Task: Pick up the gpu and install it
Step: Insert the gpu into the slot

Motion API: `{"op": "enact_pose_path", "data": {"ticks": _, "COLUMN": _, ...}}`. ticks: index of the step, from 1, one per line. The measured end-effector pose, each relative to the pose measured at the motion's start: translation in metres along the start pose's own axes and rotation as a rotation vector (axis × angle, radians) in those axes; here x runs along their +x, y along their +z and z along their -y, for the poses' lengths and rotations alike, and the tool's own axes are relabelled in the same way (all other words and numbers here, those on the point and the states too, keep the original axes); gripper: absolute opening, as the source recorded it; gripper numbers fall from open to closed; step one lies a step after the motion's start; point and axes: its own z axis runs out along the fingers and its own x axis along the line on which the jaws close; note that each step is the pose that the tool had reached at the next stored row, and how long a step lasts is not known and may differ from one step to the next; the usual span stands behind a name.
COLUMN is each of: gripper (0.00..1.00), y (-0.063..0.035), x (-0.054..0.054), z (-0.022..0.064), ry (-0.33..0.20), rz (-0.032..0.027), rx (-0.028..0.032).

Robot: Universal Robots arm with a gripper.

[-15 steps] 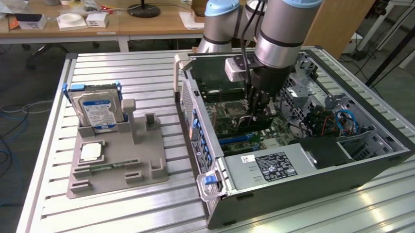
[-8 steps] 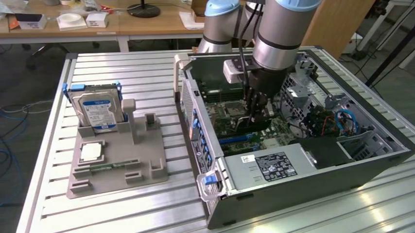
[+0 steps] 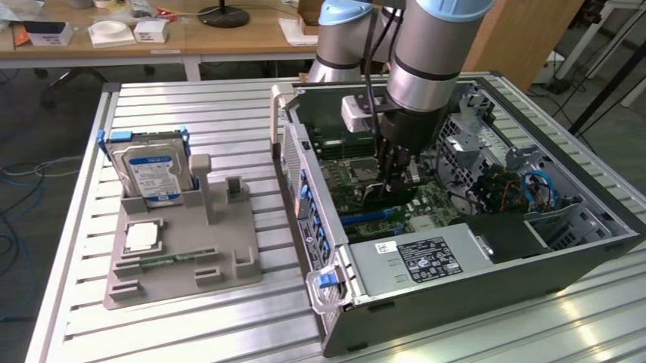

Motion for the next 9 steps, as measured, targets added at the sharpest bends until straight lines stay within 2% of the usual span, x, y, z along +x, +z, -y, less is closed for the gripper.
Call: {"op": "enact_pose_path", "data": {"ticks": 9, "gripper": 0.26, "y": 0.0017, "x": 0.0002, "z": -0.0058, "ry": 0.0, "rz": -0.0009, "rx": -0.0014}}
